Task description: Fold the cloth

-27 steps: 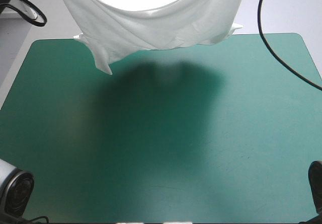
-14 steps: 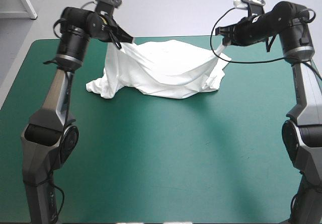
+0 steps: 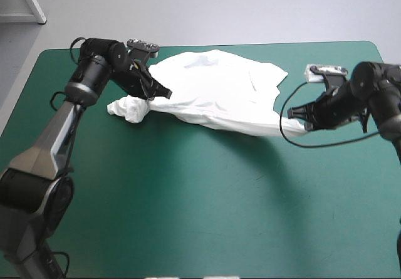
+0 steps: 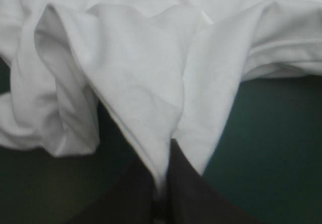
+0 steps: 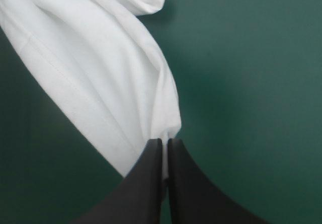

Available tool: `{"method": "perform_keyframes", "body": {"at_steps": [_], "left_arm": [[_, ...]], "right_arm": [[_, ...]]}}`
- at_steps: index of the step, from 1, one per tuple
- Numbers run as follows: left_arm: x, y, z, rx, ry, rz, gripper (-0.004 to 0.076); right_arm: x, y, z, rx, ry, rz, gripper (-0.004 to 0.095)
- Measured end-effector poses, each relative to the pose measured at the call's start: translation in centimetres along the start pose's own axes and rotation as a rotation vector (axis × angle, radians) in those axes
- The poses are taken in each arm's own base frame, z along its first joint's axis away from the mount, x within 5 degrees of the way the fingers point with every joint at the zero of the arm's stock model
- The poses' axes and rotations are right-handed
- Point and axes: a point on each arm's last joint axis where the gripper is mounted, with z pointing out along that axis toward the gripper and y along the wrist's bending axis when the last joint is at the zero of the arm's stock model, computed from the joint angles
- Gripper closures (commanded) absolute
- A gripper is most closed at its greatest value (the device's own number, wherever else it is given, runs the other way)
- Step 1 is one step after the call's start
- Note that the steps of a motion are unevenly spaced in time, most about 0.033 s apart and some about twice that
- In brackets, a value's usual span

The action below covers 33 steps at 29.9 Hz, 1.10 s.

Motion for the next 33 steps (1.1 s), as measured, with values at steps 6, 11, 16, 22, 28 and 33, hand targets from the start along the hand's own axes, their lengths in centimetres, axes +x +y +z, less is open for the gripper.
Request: {"method": "perform_keyframes", "body": {"at_steps": [6,11,16,22,28,33], "left_arm": [[8.1,-1.6,-3.9,0.026,0.087,-0.031,0.0734],[15.9,-2.7,-5.2,0.034,0.166,-0.088,0.0734],[23.0,-3.7,-5.3,0.034,0.225,-0.143,0.0734],[28.5,-4.7,-5.3,0.061,0.225,-0.210,0.0734],[30.8,-5.1,-4.0,0.092,0.277,-0.251,0.0733],[31.1,-5.0,-3.7,0.075,0.288,-0.226,0.0638]], "right_arm": [[8.1,0.3,-1.4,-0.002,0.040,0.013,0.0926],[13.4,0.4,-1.5,-0.007,0.050,0.044,0.0925],[17.9,0.2,-0.2,-0.007,0.089,0.071,0.0925],[22.0,-0.3,2.2,-0.005,0.169,0.090,0.0925],[23.1,-0.3,2.7,-0.021,0.177,0.089,0.0917],[23.1,-0.2,2.7,-0.027,0.176,0.037,0.0555]]}}
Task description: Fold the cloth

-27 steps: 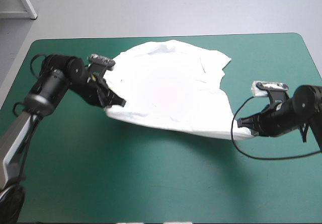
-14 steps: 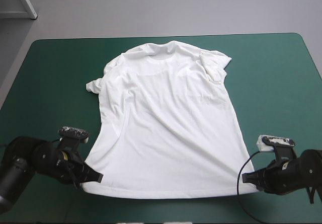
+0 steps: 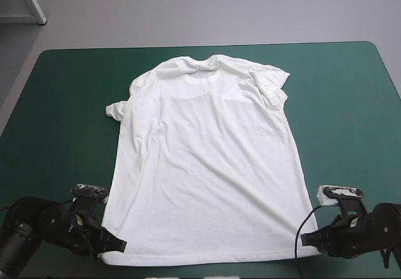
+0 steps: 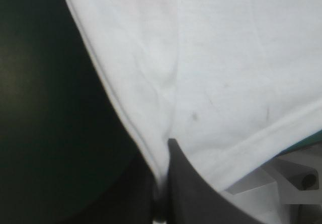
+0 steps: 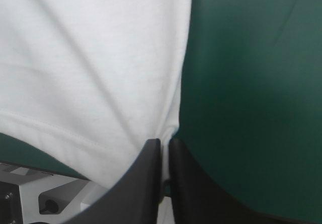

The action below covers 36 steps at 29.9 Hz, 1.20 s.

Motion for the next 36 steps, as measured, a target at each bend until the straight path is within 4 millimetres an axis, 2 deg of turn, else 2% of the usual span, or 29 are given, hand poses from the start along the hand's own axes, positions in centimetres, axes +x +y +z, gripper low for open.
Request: {"method": "perform_keyframes", "body": {"at_steps": [4,6,9,11,15,21,26,29,33,36], "left_arm": [[0.0,0.0,0.0,0.003,-0.001,0.016,0.0414],[0.0,-0.1,0.0,0.009,-0.002,0.015,0.0292],[0.0,-0.1,0.0,0.012,-0.002,0.015,0.0195],[0.0,-0.1,0.0,0.012,-0.004,0.016,0.0190],[-1.0,0.0,-0.5,-0.012,-0.096,0.002,0.0190],[-4.4,0.2,-3.7,-0.096,-0.387,0.049,0.0192],[-7.8,0.7,-5.3,-0.212,-0.470,0.101,0.0192],[-10.6,0.9,-4.8,-0.226,-0.490,0.062,0.0192],[-14.6,1.6,-2.7,-0.210,-0.504,-0.043,0.0192],[-17.3,3.0,-1.0,-0.213,-0.500,-0.127,0.0192]], "right_arm": [[0.0,0.1,0.0,-0.008,0.000,-0.023,0.0104],[0.0,0.1,0.0,-0.011,-0.001,-0.024,-0.0001],[-0.1,0.1,-0.1,-0.013,-0.003,-0.022,-0.0002],[-0.3,0.2,-0.5,-0.013,-0.018,-0.016,0.0009],[-1.6,0.7,-2.6,-0.014,-0.100,-0.010,0.0015],[-4.0,1.2,-5.5,0.004,-0.183,0.032,0.0018],[-6.1,1.3,-6.7,0.019,-0.201,0.064,0.0018],[-7.0,1.4,-7.3,0.018,-0.215,0.059,0.0018],[-7.6,1.5,-7.9,0.022,-0.249,0.031,0.0018],[-7.8,1.5,-8.1,0.028,-0.260,0.009,0.0018]]}}
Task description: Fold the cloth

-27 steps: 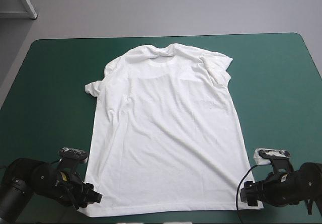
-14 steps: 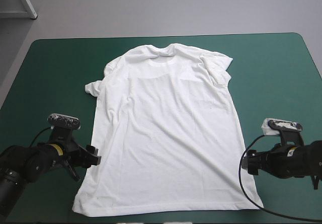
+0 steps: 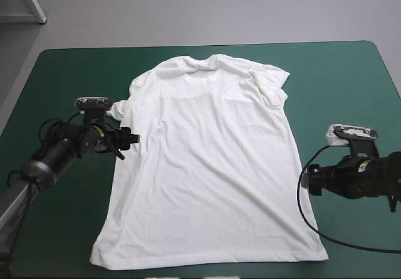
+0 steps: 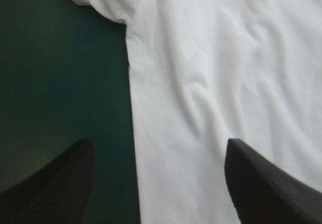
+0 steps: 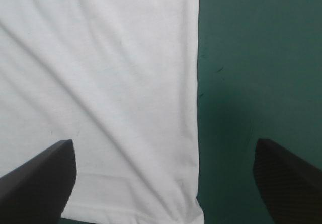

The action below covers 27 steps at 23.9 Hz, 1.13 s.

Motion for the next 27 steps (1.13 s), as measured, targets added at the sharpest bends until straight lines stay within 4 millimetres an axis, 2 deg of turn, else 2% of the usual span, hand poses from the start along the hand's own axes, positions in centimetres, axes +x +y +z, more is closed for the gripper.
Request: {"method": "perform_keyframes", "body": {"at_steps": [6,8,9,11,13,14,18,20,22,24,25,27], "left_arm": [[-2.8,1.4,4.9,-0.035,0.007,-0.088,0.0192],[-3.8,1.6,6.0,-0.038,-0.001,-0.094,0.0192],[-4.7,1.6,7.3,-0.041,0.002,-0.092,0.0192],[-5.2,1.6,8.5,-0.043,0.013,-0.093,0.0192],[-5.3,1.5,9.6,-0.049,0.041,-0.096,0.0192],[-4.8,1.6,10.8,-0.058,0.089,-0.100,0.0192],[-4.2,1.6,12.5,-0.067,0.138,-0.119,0.0192],[-4.5,1.5,13.1,-0.051,0.109,-0.124,0.0218],[-4.7,1.4,13.4,-0.020,0.092,-0.097,0.0322],[-4.8,1.1,13.6,0.012,0.082,-0.097,0.0482],[-4.9,1.0,13.6,0.020,0.079,-0.102,0.0573],[-4.8,1.0,13.7,0.027,0.082,-0.103,0.0678]], "right_arm": [[0.0,0.0,0.0,0.001,0.000,-0.022,0.0018],[0.0,0.0,0.0,0.001,0.001,-0.024,0.0018],[0.0,0.0,0.0,0.000,0.001,-0.025,0.0018],[0.0,0.0,0.0,0.000,0.001,-0.026,0.0018],[0.0,0.0,0.0,0.000,0.001,-0.026,0.0018],[0.0,0.0,0.0,0.000,0.001,-0.026,0.0018],[0.0,0.0,0.0,-0.003,0.001,-0.025,0.0023],[-0.1,0.0,0.0,-0.004,-0.011,-0.024,0.0068],[-0.5,0.0,0.1,-0.003,-0.045,-0.024,0.0164],[-1.4,-0.1,0.6,0.000,-0.065,-0.035,0.0253],[-2.2,-0.2,1.3,0.002,-0.061,-0.043,0.0274],[-4.3,-0.4,3.0,0.007,-0.055,-0.052,0.0276]]}}
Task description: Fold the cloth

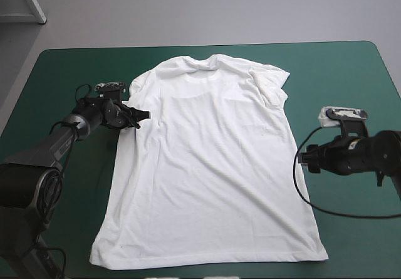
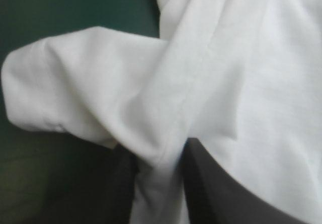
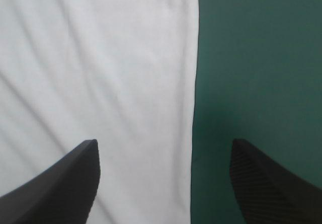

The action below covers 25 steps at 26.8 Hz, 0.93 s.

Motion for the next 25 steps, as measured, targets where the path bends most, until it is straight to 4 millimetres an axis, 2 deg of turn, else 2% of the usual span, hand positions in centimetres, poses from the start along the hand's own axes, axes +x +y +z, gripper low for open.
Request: {"method": "perform_keyframes", "body": {"at_steps": [1,2,7,10,15,19,23,25], "left_arm": [[0.0,0.0,0.0,0.002,0.001,0.010,0.0722],[0.0,0.0,0.1,0.002,0.004,0.022,0.0731],[0.2,0.0,0.4,0.005,0.025,0.049,0.0734],[0.1,-0.1,0.4,0.006,0.026,0.049,0.0734],[0.2,-0.1,0.5,0.006,0.028,0.047,0.0734],[0.1,-0.1,0.5,0.008,0.027,0.049,0.0734],[0.1,-0.1,0.5,0.008,0.028,0.047,0.0734],[0.2,-0.1,0.5,0.008,0.030,0.047,0.0734]], "right_arm": [[-0.9,-0.2,0.8,0.002,0.000,-0.004,0.0276],[-1.9,-0.3,1.6,0.005,-0.005,-0.009,0.0276],[-8.2,-1.6,8.9,0.016,0.011,-0.018,0.0276],[-10.0,-2.0,11.6,0.003,0.025,-0.026,0.0276],[-12.7,-2.6,15.8,-0.010,0.033,-0.021,0.0277],[-13.8,-2.9,18.6,-0.011,0.050,-0.028,0.0278],[-14.1,-1.9,21.1,-0.005,0.079,-0.078,0.0280],[-14.1,-1.0,21.8,0.005,0.080,-0.098,0.0326]]}}
